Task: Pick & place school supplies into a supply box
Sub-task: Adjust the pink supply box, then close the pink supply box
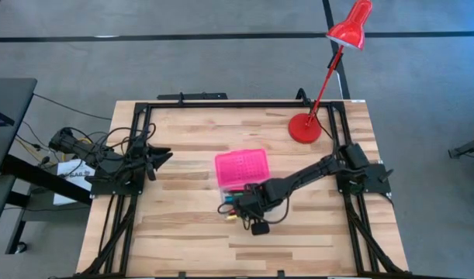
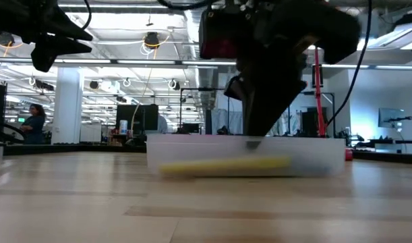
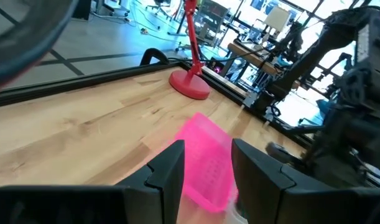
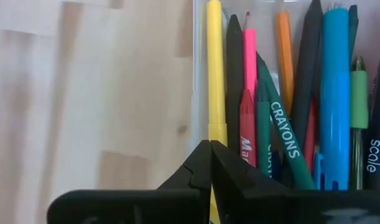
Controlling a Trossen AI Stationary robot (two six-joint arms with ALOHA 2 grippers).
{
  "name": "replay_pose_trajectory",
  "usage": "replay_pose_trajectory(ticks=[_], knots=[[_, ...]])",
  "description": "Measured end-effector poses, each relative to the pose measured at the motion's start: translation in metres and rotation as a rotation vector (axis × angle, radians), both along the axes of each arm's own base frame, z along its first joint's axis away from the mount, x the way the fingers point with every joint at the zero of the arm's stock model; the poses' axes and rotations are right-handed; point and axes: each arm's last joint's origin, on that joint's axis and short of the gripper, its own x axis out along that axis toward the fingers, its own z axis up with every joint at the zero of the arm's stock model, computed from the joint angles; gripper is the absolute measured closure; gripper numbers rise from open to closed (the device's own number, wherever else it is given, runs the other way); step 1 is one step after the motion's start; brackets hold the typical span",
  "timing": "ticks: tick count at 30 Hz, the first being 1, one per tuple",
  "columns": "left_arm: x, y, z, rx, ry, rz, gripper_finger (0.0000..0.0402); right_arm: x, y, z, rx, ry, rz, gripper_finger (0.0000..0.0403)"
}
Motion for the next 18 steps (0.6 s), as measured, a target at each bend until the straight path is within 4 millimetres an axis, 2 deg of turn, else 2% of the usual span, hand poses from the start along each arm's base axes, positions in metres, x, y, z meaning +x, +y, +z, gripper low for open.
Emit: replay_pose_trajectory(ticks=[5, 10, 18], knots=[[0.000, 0.001, 0.000, 0.010, -0.003, 0.031, 0.0276, -0.005, 0.024, 0.007, 0.008, -0.020, 0.044, 0.0403], [-0.001, 0.002, 0.000, 0.019, -0.006, 0.068, 0.0276, -0.007, 0.042, 0.016, -0.057, -0.082, 0.062, 0.0403], [0.007, -0.001, -0.004, 0.042, 0.042, 0.117, 0.0276, 0.002, 0.037, 0.035, -0.120, -0.134, -0.111, 0.0403]])
